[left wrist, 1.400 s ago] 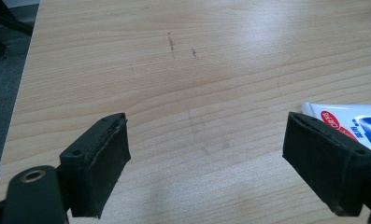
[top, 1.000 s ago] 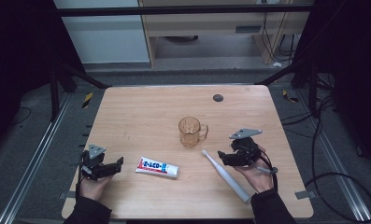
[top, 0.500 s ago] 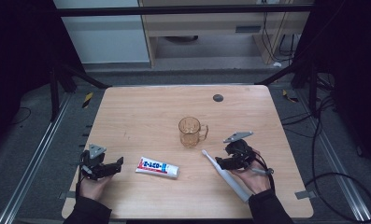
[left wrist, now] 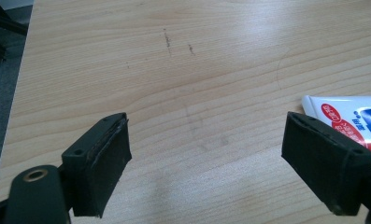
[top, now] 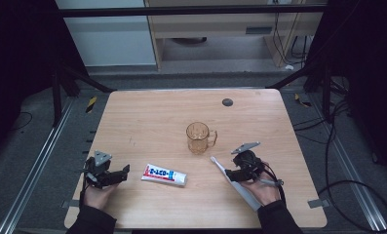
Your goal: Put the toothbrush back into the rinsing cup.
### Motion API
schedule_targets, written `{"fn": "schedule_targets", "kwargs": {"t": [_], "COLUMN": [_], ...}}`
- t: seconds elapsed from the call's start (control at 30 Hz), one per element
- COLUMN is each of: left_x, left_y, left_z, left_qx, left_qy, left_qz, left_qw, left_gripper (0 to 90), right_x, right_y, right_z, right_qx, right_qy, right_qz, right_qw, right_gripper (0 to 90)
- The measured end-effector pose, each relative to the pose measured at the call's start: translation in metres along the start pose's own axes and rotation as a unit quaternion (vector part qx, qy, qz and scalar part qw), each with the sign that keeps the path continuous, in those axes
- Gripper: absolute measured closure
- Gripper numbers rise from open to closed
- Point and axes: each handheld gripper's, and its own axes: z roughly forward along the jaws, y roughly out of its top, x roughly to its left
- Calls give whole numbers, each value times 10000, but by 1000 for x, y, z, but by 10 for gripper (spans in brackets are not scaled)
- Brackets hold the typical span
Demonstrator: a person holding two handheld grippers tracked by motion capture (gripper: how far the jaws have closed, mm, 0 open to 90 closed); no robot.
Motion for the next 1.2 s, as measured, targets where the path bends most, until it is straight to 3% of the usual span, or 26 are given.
{"fn": "schedule_targets", "kwargs": {"t": [0.43,1.2], "left_x": [-1,-1], "left_y": [0,-1], "left_z": [1,2], "left_qx": [55,78], "left_qy": [-1,-23], "left_qz": [59,26], "left_qw": [10000,10000], "left_gripper": [145,145], "right_x": [3,5], "right_y": [-5,-11], "right_z": [11,23], "right_qx": [346,707], "right_qy": [94,225], "right_qz": [-9,46], "right_qw": [9994,9972], "right_gripper": [472,556]}}
